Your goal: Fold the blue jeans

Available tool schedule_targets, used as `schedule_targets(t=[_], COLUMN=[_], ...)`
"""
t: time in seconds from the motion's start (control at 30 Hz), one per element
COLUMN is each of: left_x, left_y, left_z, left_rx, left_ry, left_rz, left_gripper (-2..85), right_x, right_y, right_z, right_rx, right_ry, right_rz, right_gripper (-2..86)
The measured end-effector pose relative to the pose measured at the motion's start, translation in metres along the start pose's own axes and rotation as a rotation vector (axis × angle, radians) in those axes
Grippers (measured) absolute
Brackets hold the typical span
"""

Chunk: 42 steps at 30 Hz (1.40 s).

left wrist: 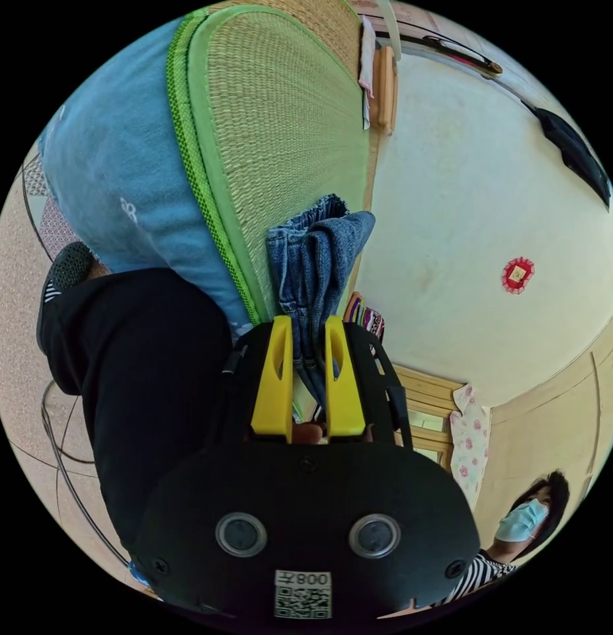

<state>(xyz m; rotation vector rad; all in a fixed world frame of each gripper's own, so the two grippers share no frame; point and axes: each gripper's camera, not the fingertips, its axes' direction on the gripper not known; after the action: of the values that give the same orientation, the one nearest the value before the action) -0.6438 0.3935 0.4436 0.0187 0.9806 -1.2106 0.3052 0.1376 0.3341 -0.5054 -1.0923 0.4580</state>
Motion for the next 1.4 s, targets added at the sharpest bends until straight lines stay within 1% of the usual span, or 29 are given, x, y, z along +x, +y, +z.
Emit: schedule_targets(t=[0.13,0.3,0.5,0.57,0.6,0.67,0.7,0.77,0.8,0.87,0.9,0.97,1.0,1.07,1.1,1.17,1.2,1.27,1.3,1.37,1.4], left_x=[0.025,0.068,0.145,0.186,0.197,0.243,0.254,0.300,0.311,0.353,0.363,0.399,0.407,0.436,0.442,0.460,0.463,0.469,0.469,0.462,0.458], left_y=[0.009,0.021,0.035,0.039,0.040,0.048,0.050,0.064,0.069,0.091,0.097,0.126,0.134,0.169,0.177,0.213,0.222,0.255,0.262,0.286,0.290], left_z=[0.062,0.145,0.275,0.339,0.356,0.431,0.451,0.536,0.558,0.652,0.676,0.771,0.795,0.892,0.915,1.006,1.028,1.111,1.130,1.201,1.216], left_rx=[-0.010,-0.031,-0.094,-0.138,-0.151,-0.212,-0.230,-0.309,-0.330,-0.419,-0.441,-0.528,-0.550,-0.647,-0.671,-0.766,-0.790,-0.875,-0.896,-0.973,-0.988], left_ry=[-0.005,0.004,0.022,0.026,0.026,0.024,0.023,0.012,0.012,0.015,0.019,0.036,0.039,0.053,0.053,0.041,0.035,0.002,-0.007,-0.066,-0.089], left_rz=[0.006,0.066,0.136,0.181,0.194,0.253,0.268,0.338,0.355,0.421,0.436,0.500,0.514,0.567,0.581,0.633,0.646,0.699,0.711,0.755,0.759], left_gripper=[7.8,7.3,7.0,6.9,6.9,6.8,6.8,6.7,6.6,6.5,6.5,6.5,6.5,6.6,6.6,6.7,6.7,6.7,6.8,6.9,6.9], right_x=[0.004,0.014,0.029,0.030,0.030,0.028,0.028,0.029,0.029,0.035,0.037,0.048,0.052,0.068,0.073,0.097,0.105,0.138,0.146,0.183,0.192], right_y=[0.015,0.038,0.072,0.084,0.088,0.103,0.107,0.128,0.134,0.164,0.172,0.206,0.216,0.253,0.262,0.296,0.305,0.334,0.340,0.361,0.364], right_z=[-0.041,-0.101,-0.193,-0.239,-0.251,-0.302,-0.316,-0.374,-0.388,-0.448,-0.463,-0.519,-0.532,-0.581,-0.593,-0.632,-0.640,-0.667,-0.672,-0.684,-0.684], right_rx=[0.027,0.093,0.213,0.268,0.283,0.348,0.366,0.448,0.469,0.562,0.586,0.691,0.718,0.827,0.853,0.949,0.972,1.049,1.065,1.110,1.111], right_ry=[0.006,-0.021,-0.100,-0.116,-0.116,-0.117,-0.116,-0.112,-0.109,-0.100,-0.097,-0.087,-0.086,-0.082,-0.080,-0.076,-0.078,-0.091,-0.093,-0.100,-0.104], right_rz=[-0.018,-0.029,-0.045,-0.067,-0.075,-0.105,-0.113,-0.140,-0.146,-0.167,-0.171,-0.180,-0.182,-0.183,-0.182,-0.164,-0.157,-0.118,-0.107,-0.053,-0.043], right_gripper=[4.7,4.8,4.6,4.4,4.4,4.2,4.2,3.9,3.8,3.6,3.6,3.4,3.4,3.3,3.2,3.2,3.2,3.2,3.1,3.0,2.9])
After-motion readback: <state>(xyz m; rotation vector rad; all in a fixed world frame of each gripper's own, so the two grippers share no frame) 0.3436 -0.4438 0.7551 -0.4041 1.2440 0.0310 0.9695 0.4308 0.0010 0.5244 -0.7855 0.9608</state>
